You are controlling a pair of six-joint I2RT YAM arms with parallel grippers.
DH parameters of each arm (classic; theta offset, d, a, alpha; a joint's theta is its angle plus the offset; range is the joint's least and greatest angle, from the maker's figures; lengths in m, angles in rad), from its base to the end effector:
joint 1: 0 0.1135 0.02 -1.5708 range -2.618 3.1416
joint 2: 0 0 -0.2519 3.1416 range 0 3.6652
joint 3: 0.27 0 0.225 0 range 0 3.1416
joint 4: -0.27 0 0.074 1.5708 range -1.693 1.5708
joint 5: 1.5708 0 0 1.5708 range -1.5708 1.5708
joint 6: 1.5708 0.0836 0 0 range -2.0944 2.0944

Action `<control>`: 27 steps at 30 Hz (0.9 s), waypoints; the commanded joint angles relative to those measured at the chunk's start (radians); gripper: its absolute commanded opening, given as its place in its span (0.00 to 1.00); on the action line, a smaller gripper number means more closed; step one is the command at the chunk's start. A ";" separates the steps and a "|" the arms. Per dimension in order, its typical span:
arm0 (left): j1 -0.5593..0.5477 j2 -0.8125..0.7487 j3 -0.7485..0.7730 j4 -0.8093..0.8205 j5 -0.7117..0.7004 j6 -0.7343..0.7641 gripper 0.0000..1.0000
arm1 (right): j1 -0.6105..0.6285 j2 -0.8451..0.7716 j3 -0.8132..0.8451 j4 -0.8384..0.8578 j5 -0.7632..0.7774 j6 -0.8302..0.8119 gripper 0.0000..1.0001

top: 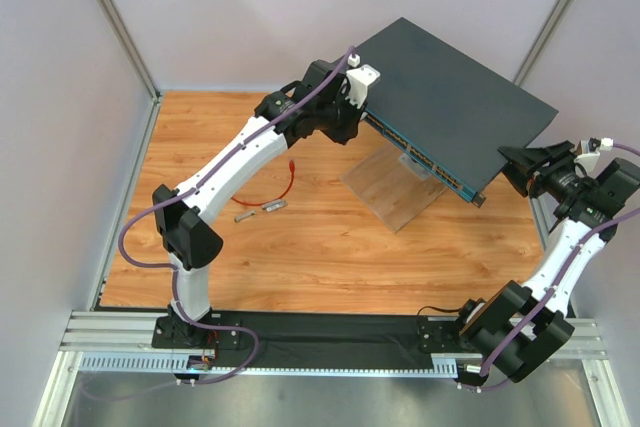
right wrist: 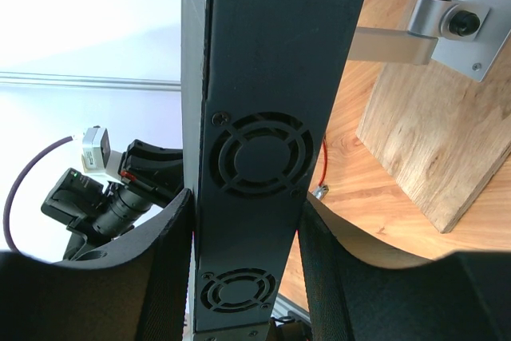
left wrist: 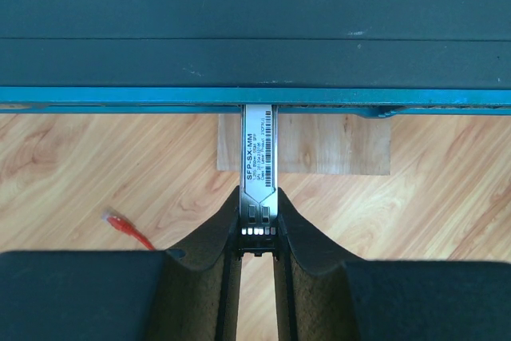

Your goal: Insert the plug into the switch port

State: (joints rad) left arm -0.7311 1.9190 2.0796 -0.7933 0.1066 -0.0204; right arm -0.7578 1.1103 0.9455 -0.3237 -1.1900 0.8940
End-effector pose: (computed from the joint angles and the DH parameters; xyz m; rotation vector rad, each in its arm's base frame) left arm 0.3195 -0.2985 0.3513 0.8401 2.0890 -0.5303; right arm 0.2165 -0.0980 0.3135 0.8277 1.7600 1.2902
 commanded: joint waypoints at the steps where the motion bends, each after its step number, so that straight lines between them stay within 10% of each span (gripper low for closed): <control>1: -0.004 0.000 0.031 0.040 0.001 0.008 0.00 | 0.029 0.014 0.001 0.020 0.027 -0.026 0.00; 27: 0.042 0.031 0.091 0.066 0.070 0.008 0.00 | 0.034 0.020 -0.001 0.029 0.026 -0.018 0.00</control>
State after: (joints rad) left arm -0.7021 1.9415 2.1181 -0.7937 0.1658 -0.0166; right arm -0.7578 1.1175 0.9455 -0.3199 -1.1995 0.8944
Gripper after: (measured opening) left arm 0.243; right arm 0.495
